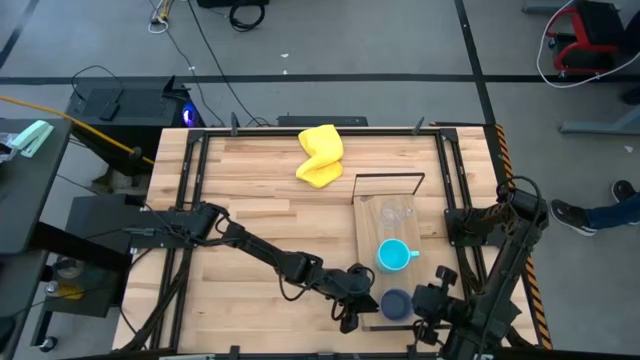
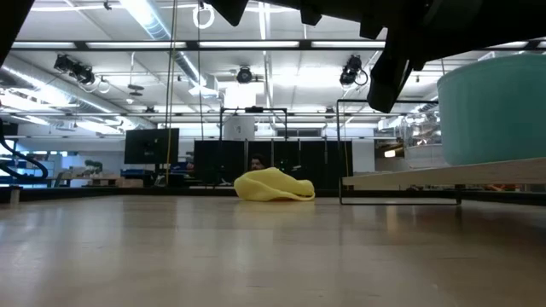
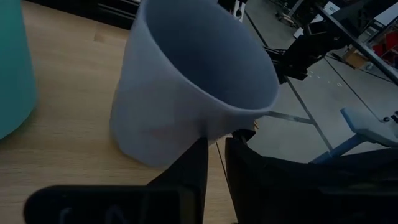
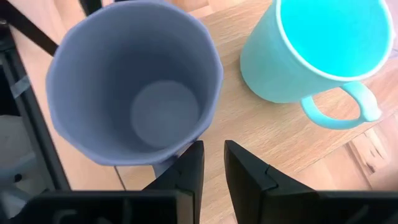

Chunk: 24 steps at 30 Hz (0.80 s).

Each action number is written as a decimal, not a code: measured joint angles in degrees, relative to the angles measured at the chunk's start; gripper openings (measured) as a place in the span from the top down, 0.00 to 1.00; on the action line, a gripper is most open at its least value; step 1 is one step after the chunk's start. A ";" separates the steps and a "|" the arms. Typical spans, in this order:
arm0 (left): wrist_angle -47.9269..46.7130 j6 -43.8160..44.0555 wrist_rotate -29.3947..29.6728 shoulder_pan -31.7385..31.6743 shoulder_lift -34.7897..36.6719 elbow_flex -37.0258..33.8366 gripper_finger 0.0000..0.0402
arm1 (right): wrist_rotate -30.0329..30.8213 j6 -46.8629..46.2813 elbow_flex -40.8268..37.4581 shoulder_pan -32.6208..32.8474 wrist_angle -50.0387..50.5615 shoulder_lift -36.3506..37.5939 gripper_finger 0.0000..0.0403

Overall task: Stack small to large cups/mugs on shelf
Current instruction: Put the purple mug on the shelf

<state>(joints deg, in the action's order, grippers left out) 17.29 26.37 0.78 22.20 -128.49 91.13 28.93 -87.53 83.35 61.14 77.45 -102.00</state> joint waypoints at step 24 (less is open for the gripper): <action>0.09 0.04 0.06 -0.02 0.00 0.05 0.85 | -0.92 -7.05 0.28 0.05 4.23 0.00 0.82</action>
<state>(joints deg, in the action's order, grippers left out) 17.39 26.41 0.84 22.17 -128.49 91.18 28.01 -94.58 83.64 61.19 81.69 -102.00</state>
